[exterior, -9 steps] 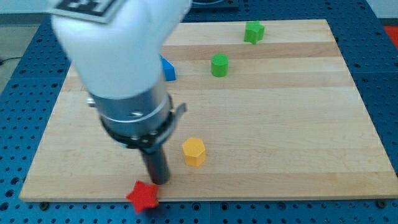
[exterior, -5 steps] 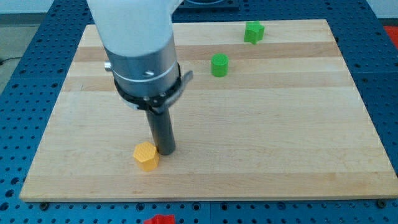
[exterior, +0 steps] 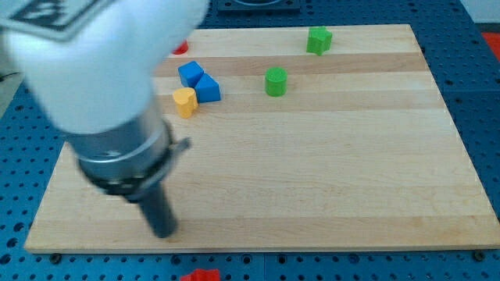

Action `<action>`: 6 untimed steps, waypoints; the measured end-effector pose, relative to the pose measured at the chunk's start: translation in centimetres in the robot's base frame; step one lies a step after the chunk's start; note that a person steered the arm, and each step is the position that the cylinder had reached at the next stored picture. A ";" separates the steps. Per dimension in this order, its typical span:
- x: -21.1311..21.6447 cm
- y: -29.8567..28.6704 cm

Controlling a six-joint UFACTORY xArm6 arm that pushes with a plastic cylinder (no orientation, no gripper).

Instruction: Push the yellow hexagon into the yellow heart

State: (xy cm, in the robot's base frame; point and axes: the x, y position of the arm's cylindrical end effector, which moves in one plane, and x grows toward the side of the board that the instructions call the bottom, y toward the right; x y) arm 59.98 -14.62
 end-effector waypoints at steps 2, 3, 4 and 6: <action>-3.9 1.5; -7.7 1.0; -9.6 -3.2; -9.1 -6.1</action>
State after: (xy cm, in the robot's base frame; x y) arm 50.86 -20.77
